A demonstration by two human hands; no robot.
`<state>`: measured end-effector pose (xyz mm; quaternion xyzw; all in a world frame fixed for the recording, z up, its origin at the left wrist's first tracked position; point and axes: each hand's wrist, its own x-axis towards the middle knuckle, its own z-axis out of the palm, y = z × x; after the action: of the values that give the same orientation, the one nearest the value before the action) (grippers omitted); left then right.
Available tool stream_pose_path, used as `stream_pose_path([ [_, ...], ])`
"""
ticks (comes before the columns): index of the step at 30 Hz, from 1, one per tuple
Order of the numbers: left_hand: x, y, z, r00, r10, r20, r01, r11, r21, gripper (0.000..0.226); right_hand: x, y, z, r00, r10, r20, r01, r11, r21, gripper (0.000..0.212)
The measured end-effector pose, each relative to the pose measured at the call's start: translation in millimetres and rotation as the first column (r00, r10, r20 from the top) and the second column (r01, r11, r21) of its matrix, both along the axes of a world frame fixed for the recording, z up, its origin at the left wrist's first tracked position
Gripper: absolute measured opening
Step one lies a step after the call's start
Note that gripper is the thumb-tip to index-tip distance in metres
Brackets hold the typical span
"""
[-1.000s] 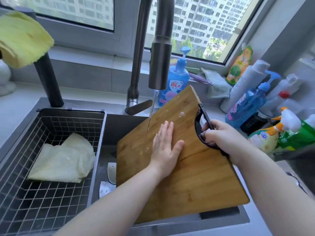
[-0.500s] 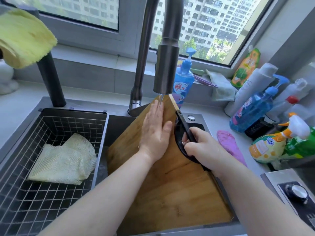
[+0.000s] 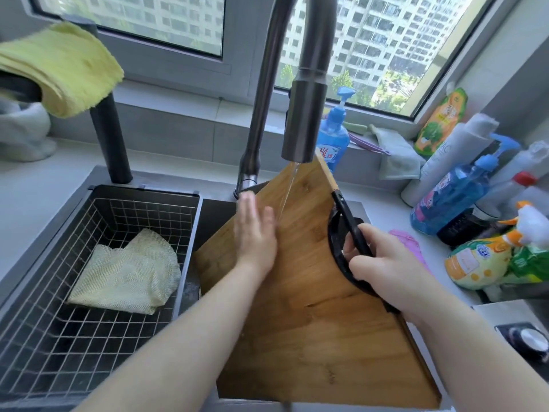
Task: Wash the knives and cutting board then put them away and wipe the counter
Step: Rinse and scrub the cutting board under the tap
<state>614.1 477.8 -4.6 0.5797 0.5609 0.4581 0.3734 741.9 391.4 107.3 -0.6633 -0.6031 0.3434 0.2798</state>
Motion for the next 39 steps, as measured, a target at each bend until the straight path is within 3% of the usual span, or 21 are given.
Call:
stream_pose_path([
  [1, -3.2, 5.7, -1.2, 0.999, 0.033, 0.043, -0.027, 0.992, -0.124, 0.056, 0.4, -1.9, 0.6, 1.000, -0.008, -0.002, 0.008, 1.000, 0.002, 0.012],
  [2, -2.5, 3.4, -1.7, 0.998, 0.037, 0.046, -0.030, 0.988, -0.151, 0.055, 0.9, -2.7, 0.8, 1.000, -0.021, -0.008, 0.021, 1.000, 0.005, 0.013],
  [6, 24.2, -43.2, -2.6, 0.988, -0.138, -0.072, 0.144, 0.985, 0.090, 0.068, 2.0, -2.1, -0.6, 0.995, -0.093, -0.034, 0.093, 0.996, -0.008, 0.013],
  [8, 22.9, -41.2, -18.6, 0.979, -0.156, -0.133, 0.174, 0.975, 0.137, 0.078, 4.5, -2.4, -0.5, 0.992, -0.121, -0.039, 0.120, 0.992, -0.021, 0.014],
  [10, 4.5, -25.9, -39.4, 0.983, -0.115, -0.141, 0.107, 0.992, -0.063, 0.072, 8.0, -5.7, 1.1, 0.988, -0.144, -0.046, 0.143, 0.989, -0.020, 0.014],
  [12, -17.4, -20.0, -59.1, 0.990, -0.032, -0.139, -0.019, 0.935, -0.353, 0.060, 12.3, -8.5, 4.1, 0.985, -0.160, -0.065, 0.159, 0.987, -0.023, 0.016],
  [14, -19.8, -23.0, -62.9, 0.993, -0.008, -0.118, -0.043, 0.903, -0.427, 0.057, 16.5, -9.6, 7.8, 0.981, -0.175, -0.088, 0.172, 0.984, -0.040, 0.017],
  [18, 7.3, -22.9, -32.3, 0.993, -0.104, -0.049, 0.096, 0.984, -0.152, 0.055, 24.7, -8.2, 12.1, 0.965, -0.217, -0.146, 0.210, 0.976, -0.063, 0.017],
  [21, 8.9, -14.3, -27.0, 0.984, -0.159, -0.081, 0.154, 0.986, -0.068, 0.052, 29.9, -10.6, 13.7, 0.950, -0.244, -0.195, 0.235, 0.970, -0.067, 0.017],
  [26, -4.6, -16.9, -50.4, 0.995, -0.056, -0.081, 0.023, 0.932, -0.362, 0.055, 25.5, -10.8, 7.5, 0.951, -0.247, -0.185, 0.239, 0.969, -0.063, 0.017],
  [29, 19.8, -35.8, -27.1, 0.977, -0.200, -0.078, 0.189, 0.974, -0.125, 0.056, 18.3, -6.9, 2.3, 0.966, -0.221, -0.133, 0.217, 0.975, -0.045, 0.014],
  [32, 24.9, -38.9, -13.1, 0.936, -0.299, -0.185, 0.315, 0.947, 0.061, 0.061, 14.8, -6.1, 1.9, 0.965, -0.229, -0.126, 0.224, 0.973, -0.051, 0.014],
  [34, 11.6, -28.5, -28.1, 0.965, -0.233, -0.125, 0.232, 0.973, -0.024, 0.061, 15.2, -8.6, 2.3, 0.963, -0.234, -0.135, 0.227, 0.972, -0.064, 0.014],
  [37, -9.9, -22.4, -49.1, 0.999, -0.032, -0.022, 0.021, 0.928, -0.373, 0.054, 13.4, -11.5, 2.9, 0.960, -0.228, -0.162, 0.220, 0.973, -0.067, 0.013],
  [39, -6.1, -32.2, -44.7, 1.000, -0.021, -0.004, 0.017, 0.905, -0.425, 0.054, 11.5, -9.7, 4.7, 0.961, -0.218, -0.169, 0.210, 0.976, -0.064, 0.011],
])
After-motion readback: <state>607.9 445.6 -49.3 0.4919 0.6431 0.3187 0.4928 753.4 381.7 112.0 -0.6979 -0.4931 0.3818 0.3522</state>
